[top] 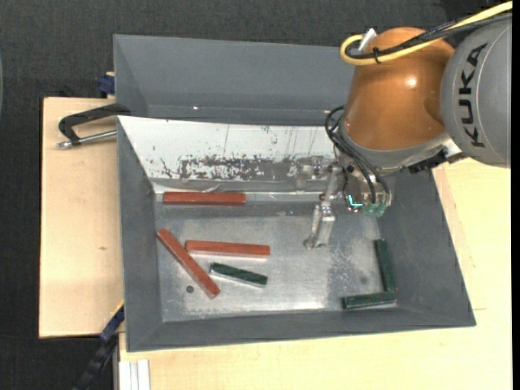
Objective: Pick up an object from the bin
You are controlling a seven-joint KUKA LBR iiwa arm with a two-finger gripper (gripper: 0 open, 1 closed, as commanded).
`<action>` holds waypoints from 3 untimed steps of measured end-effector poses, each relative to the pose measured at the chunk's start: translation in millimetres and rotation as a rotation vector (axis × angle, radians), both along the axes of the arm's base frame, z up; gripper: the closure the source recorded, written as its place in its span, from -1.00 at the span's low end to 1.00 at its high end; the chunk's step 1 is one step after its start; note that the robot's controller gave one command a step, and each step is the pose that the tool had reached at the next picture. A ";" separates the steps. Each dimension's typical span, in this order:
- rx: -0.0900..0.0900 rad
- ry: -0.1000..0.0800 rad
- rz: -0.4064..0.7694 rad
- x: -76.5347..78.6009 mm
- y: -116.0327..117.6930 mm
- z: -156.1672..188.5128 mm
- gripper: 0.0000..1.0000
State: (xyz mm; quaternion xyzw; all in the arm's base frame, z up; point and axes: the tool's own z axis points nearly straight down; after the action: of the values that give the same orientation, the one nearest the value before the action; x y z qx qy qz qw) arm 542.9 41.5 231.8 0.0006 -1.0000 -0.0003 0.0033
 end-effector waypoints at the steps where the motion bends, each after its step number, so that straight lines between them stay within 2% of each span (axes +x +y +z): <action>1: 0.001 -0.009 -0.001 1.5 -0.2 4.5 -1.00; 2: 0.001 -0.015 0.002 18.9 22.0 -48.5 -1.00; 3: 0.002 -0.015 0.057 41.3 83.2 -102.0 -1.00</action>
Offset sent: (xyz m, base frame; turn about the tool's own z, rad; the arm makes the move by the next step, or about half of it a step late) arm 0.0318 0.0438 -0.1092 -0.0057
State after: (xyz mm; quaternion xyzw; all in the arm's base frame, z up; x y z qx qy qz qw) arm 584.2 124.7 129.8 0.0289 -0.9996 -0.0010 -0.0042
